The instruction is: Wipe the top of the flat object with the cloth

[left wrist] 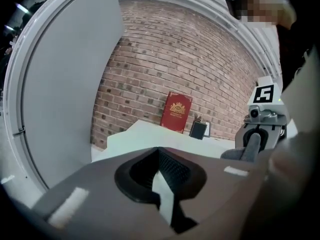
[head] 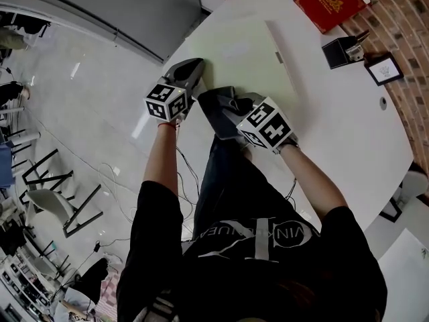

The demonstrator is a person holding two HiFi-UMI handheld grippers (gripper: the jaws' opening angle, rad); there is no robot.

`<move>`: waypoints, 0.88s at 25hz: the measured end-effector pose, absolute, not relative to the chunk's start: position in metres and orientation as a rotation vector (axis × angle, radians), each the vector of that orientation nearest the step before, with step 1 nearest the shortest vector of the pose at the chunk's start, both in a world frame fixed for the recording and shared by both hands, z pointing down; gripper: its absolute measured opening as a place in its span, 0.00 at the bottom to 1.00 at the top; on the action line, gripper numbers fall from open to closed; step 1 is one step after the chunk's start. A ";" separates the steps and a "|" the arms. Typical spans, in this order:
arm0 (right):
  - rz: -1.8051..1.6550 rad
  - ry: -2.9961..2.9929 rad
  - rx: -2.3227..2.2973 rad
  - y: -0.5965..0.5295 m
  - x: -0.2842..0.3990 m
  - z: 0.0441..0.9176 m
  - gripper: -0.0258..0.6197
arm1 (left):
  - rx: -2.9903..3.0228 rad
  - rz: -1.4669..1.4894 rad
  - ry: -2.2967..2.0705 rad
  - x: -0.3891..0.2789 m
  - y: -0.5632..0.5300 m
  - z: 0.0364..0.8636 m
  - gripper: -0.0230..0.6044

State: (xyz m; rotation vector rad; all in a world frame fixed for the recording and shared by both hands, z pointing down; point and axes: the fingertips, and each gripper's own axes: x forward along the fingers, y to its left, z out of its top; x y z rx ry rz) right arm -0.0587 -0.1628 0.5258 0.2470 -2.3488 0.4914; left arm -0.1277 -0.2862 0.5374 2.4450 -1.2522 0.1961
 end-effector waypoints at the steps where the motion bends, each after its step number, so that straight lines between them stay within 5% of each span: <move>1: 0.477 -2.347 0.251 -0.164 -0.058 0.525 0.13 | 2.448 0.201 -1.253 -0.128 -0.286 0.537 0.05; 22: 0.439 -2.240 0.502 -0.207 0.049 0.535 0.13 | 2.465 0.239 -1.235 -0.127 -0.285 0.539 0.05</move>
